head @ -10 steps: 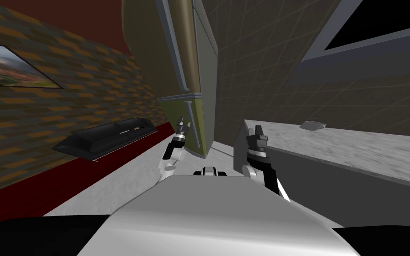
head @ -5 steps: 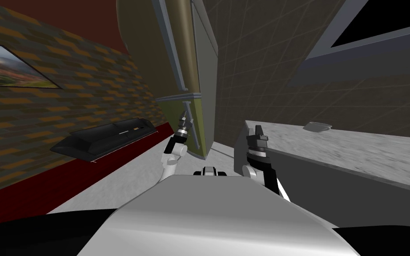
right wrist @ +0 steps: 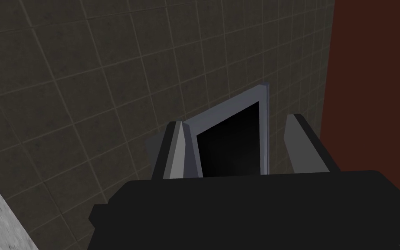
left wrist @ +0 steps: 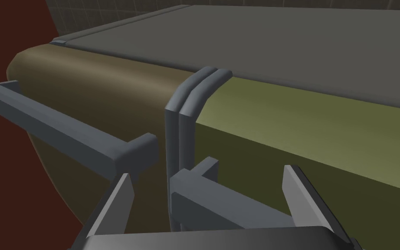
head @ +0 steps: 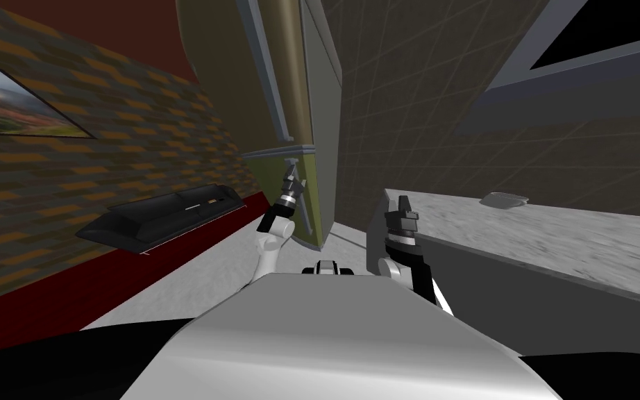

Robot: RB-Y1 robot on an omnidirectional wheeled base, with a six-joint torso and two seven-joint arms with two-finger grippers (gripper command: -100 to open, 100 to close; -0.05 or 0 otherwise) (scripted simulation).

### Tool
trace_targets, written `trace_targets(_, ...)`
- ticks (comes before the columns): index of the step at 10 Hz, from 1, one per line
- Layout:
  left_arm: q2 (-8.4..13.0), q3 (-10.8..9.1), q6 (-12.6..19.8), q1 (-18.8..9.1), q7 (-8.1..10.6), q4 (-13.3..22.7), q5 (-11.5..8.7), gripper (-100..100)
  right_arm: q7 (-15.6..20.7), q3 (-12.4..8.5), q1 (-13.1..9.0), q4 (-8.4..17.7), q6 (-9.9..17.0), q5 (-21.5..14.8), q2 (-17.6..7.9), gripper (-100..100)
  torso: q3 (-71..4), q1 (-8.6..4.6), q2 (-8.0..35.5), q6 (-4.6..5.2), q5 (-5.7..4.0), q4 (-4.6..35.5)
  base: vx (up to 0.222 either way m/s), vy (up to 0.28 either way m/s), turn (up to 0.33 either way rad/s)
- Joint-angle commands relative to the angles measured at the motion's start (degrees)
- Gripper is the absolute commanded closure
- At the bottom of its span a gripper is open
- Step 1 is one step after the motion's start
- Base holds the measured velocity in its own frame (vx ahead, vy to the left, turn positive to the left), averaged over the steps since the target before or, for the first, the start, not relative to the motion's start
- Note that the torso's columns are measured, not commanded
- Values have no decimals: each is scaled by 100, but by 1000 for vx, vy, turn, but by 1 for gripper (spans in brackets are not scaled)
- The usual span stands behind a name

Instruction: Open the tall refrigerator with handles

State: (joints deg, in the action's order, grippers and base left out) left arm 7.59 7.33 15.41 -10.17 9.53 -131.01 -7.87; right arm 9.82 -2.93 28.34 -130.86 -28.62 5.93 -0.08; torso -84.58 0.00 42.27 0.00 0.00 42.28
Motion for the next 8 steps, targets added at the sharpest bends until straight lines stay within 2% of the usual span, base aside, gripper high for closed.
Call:
trace_targets(1, -10, 1, 423, -422, -17, -53, -22, -100, 0, 0, 0, 0, 0, 0, 0, 0, -2, 2, -2, -1, 1, -1, 61, 30, 15)
trace_targets(8, -118, -120, 1421, -1433, -220, -173, 39, -100, 0, 0, 0, 0, 0, 0, 0, 0, 3, -1, 5, 0, 0, 1, 53, 57, 22)
